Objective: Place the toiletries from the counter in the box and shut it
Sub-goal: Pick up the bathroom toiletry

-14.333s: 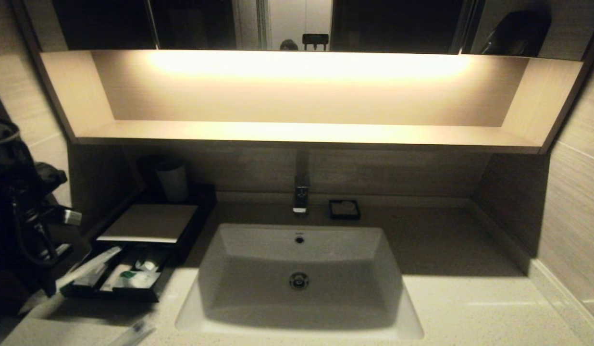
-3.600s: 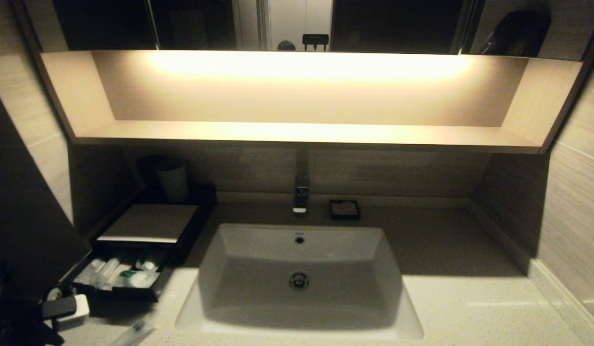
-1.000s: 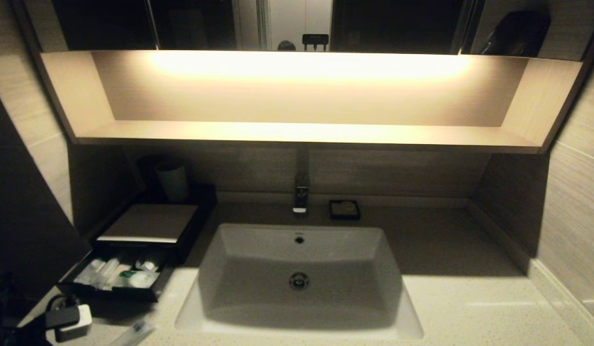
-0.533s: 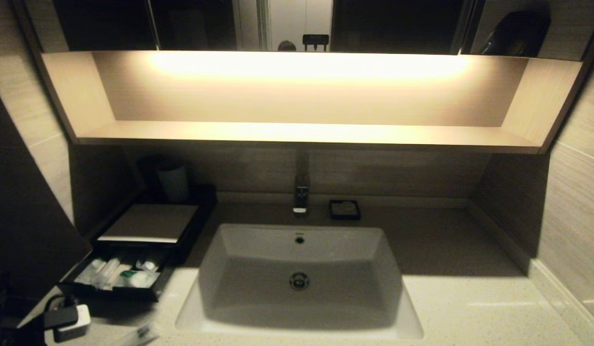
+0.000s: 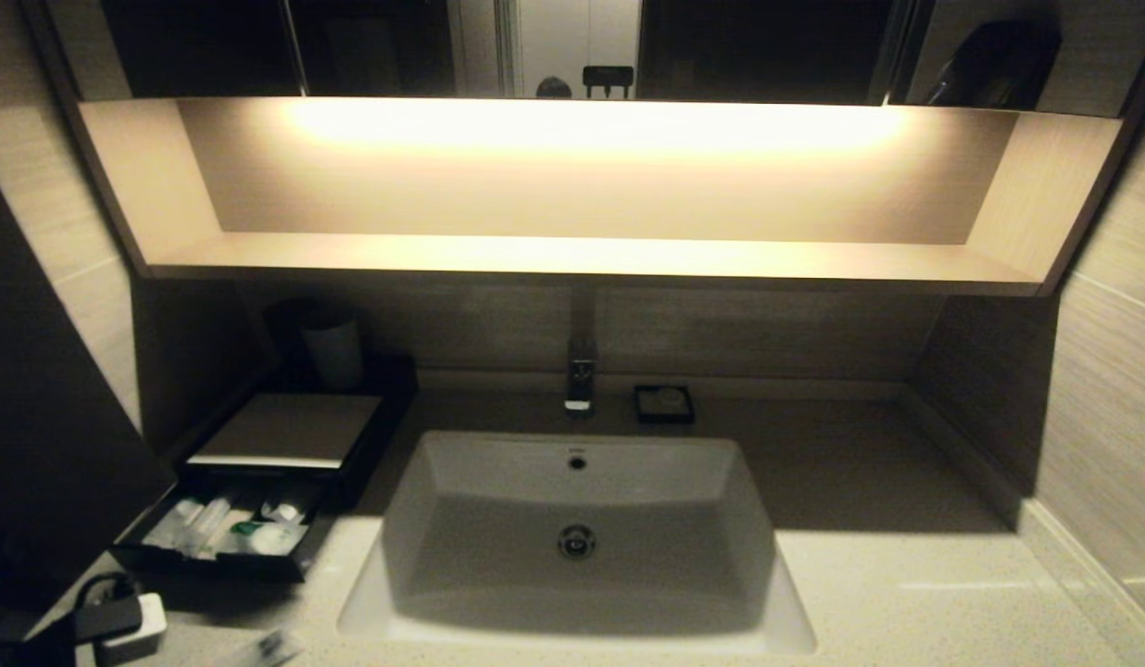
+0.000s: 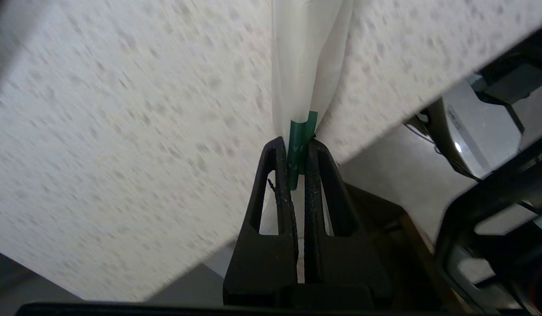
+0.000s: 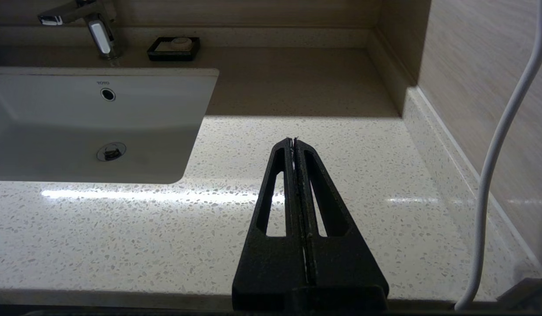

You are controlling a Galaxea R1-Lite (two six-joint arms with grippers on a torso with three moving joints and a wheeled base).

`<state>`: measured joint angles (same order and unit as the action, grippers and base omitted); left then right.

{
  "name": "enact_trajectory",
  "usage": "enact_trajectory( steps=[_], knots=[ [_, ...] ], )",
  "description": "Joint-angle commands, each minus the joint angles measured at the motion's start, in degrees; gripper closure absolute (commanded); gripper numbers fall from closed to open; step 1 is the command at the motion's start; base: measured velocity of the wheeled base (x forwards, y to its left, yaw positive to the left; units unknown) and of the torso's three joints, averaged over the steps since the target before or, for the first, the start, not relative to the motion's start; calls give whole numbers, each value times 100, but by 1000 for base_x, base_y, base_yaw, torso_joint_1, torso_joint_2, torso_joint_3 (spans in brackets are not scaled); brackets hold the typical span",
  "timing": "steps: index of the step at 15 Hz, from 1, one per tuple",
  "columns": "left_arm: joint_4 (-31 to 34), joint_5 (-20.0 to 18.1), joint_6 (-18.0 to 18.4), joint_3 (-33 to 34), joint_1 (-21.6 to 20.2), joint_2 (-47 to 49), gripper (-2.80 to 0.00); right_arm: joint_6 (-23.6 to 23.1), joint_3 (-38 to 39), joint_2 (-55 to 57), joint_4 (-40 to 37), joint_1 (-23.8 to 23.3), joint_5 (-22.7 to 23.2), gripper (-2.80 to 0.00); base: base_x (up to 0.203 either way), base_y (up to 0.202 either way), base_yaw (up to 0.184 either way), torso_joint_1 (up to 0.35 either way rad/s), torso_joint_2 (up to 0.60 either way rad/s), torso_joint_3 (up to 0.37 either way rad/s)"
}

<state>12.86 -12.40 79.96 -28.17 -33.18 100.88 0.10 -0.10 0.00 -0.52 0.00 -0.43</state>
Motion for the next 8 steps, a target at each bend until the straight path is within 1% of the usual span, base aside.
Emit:
enact_trajectory(
  steps=[1, 5, 8],
  knots=[
    [53, -31, 40, 111, -95, -275, 0, -1, 1, 0, 0, 0, -1, 0, 0, 0, 0, 0, 0, 0],
    [59, -43, 51, 396, -325, -722, 0, -1, 1, 0, 0, 0, -1, 0, 0, 0, 0, 0, 0, 0],
    [50, -60, 62, 668, -361, -1026, 0, -1, 1, 0, 0, 0, -1, 0, 0, 0, 0, 0, 0, 0]
  ],
)
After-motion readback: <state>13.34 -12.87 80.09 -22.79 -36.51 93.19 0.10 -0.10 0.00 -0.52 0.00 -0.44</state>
